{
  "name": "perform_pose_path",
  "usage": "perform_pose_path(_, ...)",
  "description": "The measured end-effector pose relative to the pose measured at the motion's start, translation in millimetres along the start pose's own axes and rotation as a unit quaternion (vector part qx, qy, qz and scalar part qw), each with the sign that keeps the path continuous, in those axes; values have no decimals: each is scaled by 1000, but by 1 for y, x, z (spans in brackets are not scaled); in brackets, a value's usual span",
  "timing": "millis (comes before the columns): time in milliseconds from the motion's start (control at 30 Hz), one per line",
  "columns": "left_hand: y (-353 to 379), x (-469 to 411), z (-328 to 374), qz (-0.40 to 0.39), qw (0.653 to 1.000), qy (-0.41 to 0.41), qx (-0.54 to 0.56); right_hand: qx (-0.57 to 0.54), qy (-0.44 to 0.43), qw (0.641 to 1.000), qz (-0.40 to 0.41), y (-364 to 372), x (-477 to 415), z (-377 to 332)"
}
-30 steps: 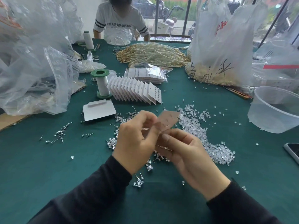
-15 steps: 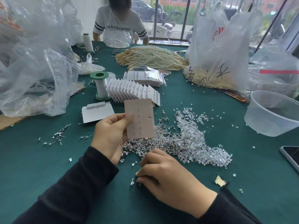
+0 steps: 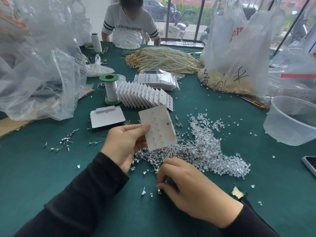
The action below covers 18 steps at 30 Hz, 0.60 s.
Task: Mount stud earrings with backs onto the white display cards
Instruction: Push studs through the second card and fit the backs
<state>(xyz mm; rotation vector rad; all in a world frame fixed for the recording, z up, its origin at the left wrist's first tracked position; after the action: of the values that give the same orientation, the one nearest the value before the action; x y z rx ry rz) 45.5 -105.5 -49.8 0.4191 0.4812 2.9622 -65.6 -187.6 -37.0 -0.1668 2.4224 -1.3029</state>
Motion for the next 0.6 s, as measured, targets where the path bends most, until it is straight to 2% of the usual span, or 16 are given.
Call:
perform_pose_path(367,0,0,-5,-11,999,-16,-36,-27,75,993,89,-18,-1,13)
perform_pose_path(433,0,0,-5,-11,999,-17,-44,-44,67,994,76,-19,-1,13)
perform_pose_path(500,0,0,-6,-10,999,-19,-47,-73,53,995,31,-14,1,11)
perform_pose_path(600,1,2,-6,-10,999,-20,-50,-57,35,998,-13,-5,3,8)
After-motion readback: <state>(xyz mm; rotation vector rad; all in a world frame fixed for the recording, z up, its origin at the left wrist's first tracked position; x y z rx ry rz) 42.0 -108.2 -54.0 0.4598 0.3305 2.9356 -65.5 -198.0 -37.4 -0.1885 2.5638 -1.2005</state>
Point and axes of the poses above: each hand's wrist, its own x-axis away from the middle knuckle, its own y-axis out of the palm, z = x × y, the point moved 8 cm from there along -x, towards the middle knuckle, and after that the axes turned 5 degrees about z, right-handed, at the moved point
